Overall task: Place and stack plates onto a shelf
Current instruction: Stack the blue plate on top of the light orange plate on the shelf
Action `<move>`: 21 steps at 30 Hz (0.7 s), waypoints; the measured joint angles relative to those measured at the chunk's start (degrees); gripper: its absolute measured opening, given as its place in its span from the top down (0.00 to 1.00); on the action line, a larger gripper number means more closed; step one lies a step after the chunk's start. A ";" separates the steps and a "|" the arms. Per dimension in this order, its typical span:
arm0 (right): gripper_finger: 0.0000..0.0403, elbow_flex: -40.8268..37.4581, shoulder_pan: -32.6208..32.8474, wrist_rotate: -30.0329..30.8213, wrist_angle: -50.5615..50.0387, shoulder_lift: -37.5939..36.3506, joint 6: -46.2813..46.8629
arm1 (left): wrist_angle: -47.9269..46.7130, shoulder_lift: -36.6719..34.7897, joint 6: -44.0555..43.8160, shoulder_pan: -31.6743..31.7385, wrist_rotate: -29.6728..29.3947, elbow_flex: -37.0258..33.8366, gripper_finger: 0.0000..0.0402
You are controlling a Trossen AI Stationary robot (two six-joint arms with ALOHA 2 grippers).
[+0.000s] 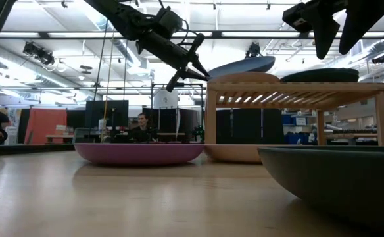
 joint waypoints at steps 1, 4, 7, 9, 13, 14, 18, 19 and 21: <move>0.64 0.00 0.00 0.00 0.00 0.00 0.00 | 0.00 0.00 0.00 0.00 0.02 0.00 0.89; 0.64 0.00 0.00 0.00 0.00 0.00 0.00 | 0.00 0.00 -0.02 0.00 0.00 0.00 0.89; 0.64 0.00 0.00 0.00 0.00 0.00 0.00 | 0.00 0.00 -0.02 0.00 0.01 0.00 0.89; 0.64 0.00 0.00 0.00 0.00 0.00 0.00 | 0.00 0.00 -0.02 0.00 0.02 0.00 0.88; 0.64 0.00 0.01 0.00 -0.01 0.00 0.00 | 0.10 -0.09 -0.15 0.00 0.02 0.00 0.84; 0.64 0.00 0.01 0.00 -0.01 0.01 0.00 | 0.13 -0.09 -0.17 0.00 0.04 0.00 0.82; 0.64 0.00 0.02 0.00 -0.02 0.00 0.00 | 0.11 -0.09 -0.29 0.00 0.04 0.00 0.74; 0.64 0.00 0.02 0.00 0.00 0.00 0.00 | 0.11 -0.09 -0.22 0.00 0.04 0.00 0.72; 0.64 0.00 0.00 0.00 -0.02 0.00 0.00 | 0.11 -0.09 -0.17 0.00 0.04 0.00 0.68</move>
